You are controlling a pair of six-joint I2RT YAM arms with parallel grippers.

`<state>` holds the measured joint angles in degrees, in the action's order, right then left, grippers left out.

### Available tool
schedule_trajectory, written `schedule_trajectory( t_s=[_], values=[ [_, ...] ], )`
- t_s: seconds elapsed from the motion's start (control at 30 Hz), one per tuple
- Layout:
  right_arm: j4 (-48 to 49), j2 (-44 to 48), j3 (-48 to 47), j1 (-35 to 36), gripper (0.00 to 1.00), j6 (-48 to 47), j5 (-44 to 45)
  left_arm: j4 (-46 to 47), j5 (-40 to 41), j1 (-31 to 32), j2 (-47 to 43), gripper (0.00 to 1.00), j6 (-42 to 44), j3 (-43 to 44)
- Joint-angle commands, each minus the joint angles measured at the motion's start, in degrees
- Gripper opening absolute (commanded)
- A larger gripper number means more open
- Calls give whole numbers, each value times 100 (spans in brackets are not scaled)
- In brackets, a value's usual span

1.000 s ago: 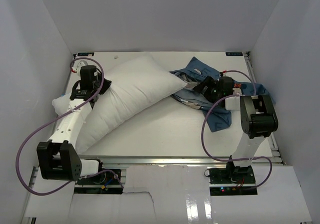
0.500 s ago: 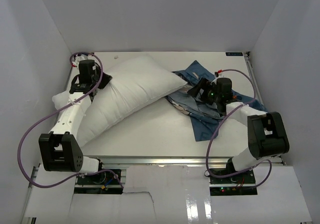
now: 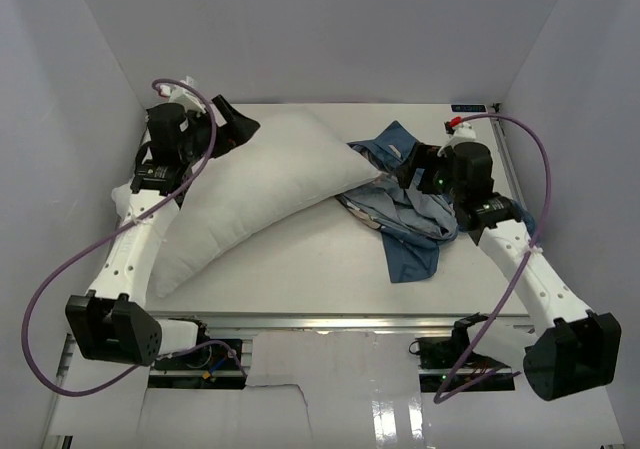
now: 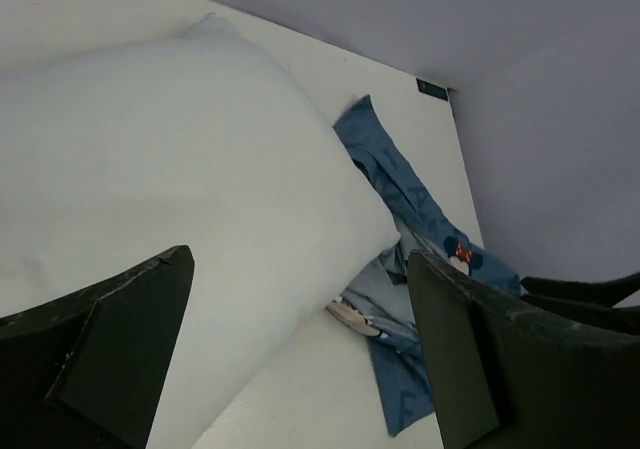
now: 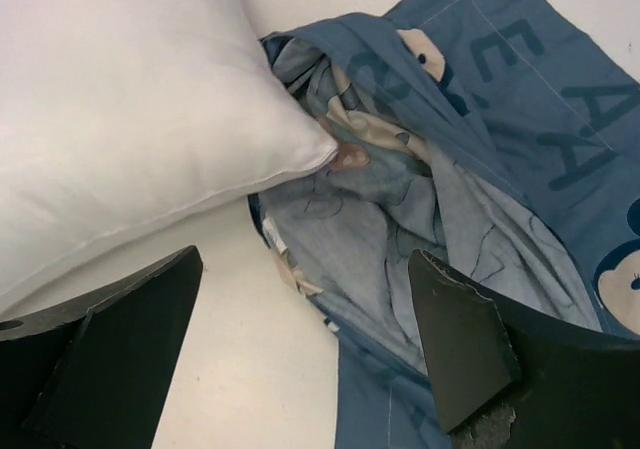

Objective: Remove the pillowcase from the pillow

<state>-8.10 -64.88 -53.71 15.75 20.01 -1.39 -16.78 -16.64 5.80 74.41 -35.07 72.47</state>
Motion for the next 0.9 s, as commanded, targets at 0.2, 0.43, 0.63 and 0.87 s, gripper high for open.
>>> schedule_trajectory(
  t_s=[0.2, 0.43, 0.63, 0.87],
  values=[
    [-1281, 1310, -263, 1561, 90, -392, 1307, -108, 320, 2064, -1059, 98, 1151, -654],
    [-1239, 1882, 255, 1818, 90, -638, 1264, 420, -14, 2794, -1965, 98, 1213, -1594],
    [-1001, 2085, 335, 1818, 90, -691, 1150, 482, 4, 2847, -2255, 98, 1336, -1955],
    [-957, 2269, 379, 1818, 90, -779, 983, 623, -58, 2847, -2572, 98, 1292, -2184]
  ],
)
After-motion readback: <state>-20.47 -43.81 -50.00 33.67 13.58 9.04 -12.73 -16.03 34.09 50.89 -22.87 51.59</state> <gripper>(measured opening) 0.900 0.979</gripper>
